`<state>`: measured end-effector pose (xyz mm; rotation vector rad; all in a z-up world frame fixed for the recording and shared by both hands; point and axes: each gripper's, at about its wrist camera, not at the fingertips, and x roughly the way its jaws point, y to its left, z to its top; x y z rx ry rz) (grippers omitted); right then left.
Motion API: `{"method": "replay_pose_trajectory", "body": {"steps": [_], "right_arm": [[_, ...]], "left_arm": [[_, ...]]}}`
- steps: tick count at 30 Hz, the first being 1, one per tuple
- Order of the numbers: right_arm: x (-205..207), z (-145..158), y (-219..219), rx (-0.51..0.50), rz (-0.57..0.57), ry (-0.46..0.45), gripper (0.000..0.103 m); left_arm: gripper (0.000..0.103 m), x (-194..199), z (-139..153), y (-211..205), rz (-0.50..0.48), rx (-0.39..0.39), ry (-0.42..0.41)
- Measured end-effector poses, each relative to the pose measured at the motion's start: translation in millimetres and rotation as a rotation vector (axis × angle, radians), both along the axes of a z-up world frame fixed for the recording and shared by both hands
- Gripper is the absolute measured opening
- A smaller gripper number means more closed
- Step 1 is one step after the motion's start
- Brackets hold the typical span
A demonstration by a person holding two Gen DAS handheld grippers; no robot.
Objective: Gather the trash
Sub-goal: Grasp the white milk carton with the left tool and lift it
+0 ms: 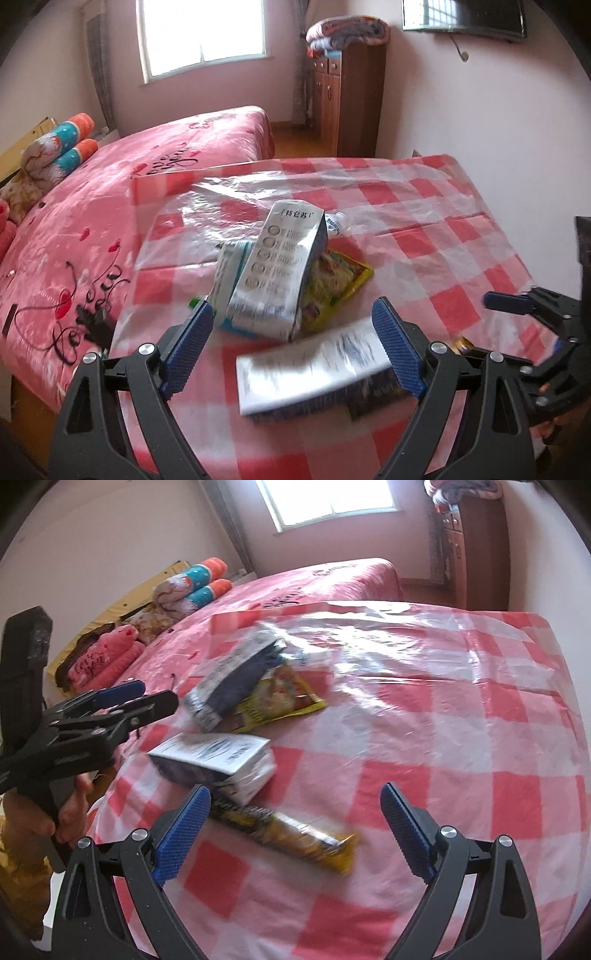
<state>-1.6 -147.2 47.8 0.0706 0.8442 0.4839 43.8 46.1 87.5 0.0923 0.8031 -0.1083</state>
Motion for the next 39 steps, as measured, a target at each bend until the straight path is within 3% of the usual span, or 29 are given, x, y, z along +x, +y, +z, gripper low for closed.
{"method": "replay_pose_trajectory", "body": {"steps": [9,13,19,25,31,39], "right_arm": [[31,-1,-12,0.005,-0.019,0.025,0.092],[39,-1,-7,-0.013,-0.006,0.022,0.092],[52,-1,3,-0.013,0.009,0.023,0.092],[65,-5,18,-0.010,0.035,0.027,0.092],[80,-6,31,0.015,0.050,0.033,0.092],[104,-4,53,-0.045,0.080,-0.020,0.092]], "left_arm": [[0.087,61,-26,-4,0.005,0.047,0.068],[0.069,72,-34,-3,0.009,0.032,0.095],[0.056,71,-37,0,0.008,0.007,0.081],[0.055,65,-33,14,0.025,-0.080,0.064],[0.055,47,-11,38,0.055,-0.150,-0.003],[0.055,43,-3,86,0.163,-0.163,-0.045]]}}
